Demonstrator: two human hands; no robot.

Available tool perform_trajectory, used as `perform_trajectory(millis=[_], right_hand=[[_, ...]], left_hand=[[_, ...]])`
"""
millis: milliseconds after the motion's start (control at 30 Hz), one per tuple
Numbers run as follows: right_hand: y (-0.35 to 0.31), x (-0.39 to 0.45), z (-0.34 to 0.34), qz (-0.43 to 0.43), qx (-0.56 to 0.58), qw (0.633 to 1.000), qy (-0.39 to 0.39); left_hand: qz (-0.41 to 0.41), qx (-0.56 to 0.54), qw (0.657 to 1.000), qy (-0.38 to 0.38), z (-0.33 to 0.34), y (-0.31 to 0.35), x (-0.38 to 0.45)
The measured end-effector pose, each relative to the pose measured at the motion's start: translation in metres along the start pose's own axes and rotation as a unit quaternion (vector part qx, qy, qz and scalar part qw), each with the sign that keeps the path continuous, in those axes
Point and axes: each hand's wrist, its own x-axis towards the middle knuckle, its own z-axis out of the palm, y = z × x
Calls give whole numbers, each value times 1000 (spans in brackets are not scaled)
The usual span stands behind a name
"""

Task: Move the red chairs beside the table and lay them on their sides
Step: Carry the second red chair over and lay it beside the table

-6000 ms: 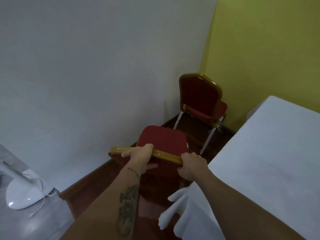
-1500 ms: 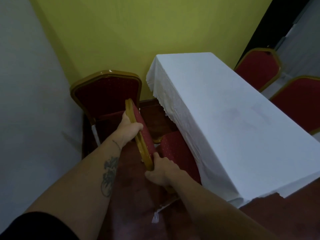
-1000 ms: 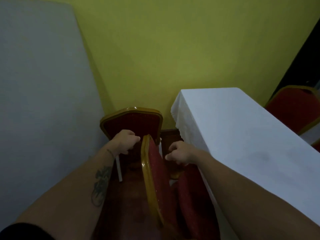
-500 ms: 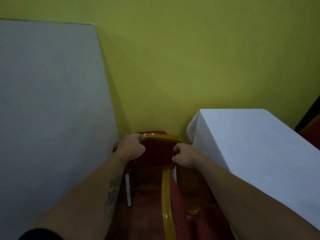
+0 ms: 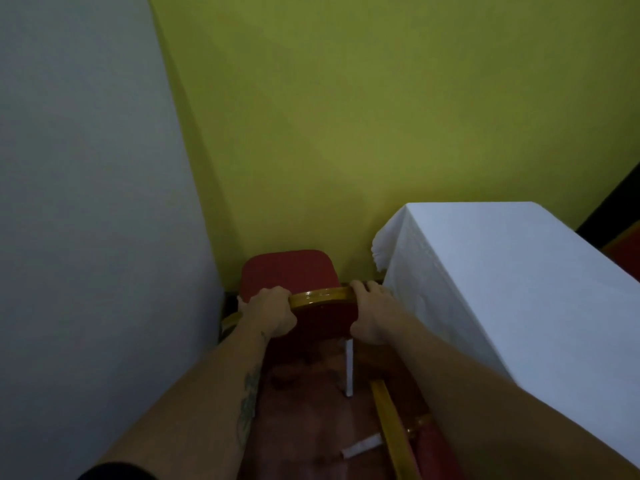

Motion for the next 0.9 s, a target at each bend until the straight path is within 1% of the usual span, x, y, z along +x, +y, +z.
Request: perform_trajectory(millis=[100,200,267,333,467,633,700,800,867,900], right_hand=[[-4,4,4,11,-6,1000,7],[-7,9,-6,9,-30,999,9],[-8,10,-14,2,-51,999,2],[-10,9,-16,-4,-69,998,1],[-24,-3,-8,-19,-91,996,-1],[-47,-21,1,-47,-137,989,-13],[-54,-24,4,-52,-143,988,-15],[-62,-29,11,-61,-146,987,-22],[-66,-33,18,-74,-150,986,-15],[-68,-36,21,-79,-147,986,-13]], left_hand=[[-20,-10,999,-25,2,0,12],[-19,-18,1000,-14,4,1,13],[-15,-15,1000,-9,3,0,10],[-7,-7,1000,-24,1,-4,9],[14,0,999,-35,-8,-24,12],[-10,52,998,-34,-23,-46,6],[-31,33,999,-19,-25,-51,-2],[-68,17,997,36,-22,-61,-14],[-85,-34,994,66,-16,-70,-21],[-96,-76,989,77,-12,-75,-23]])
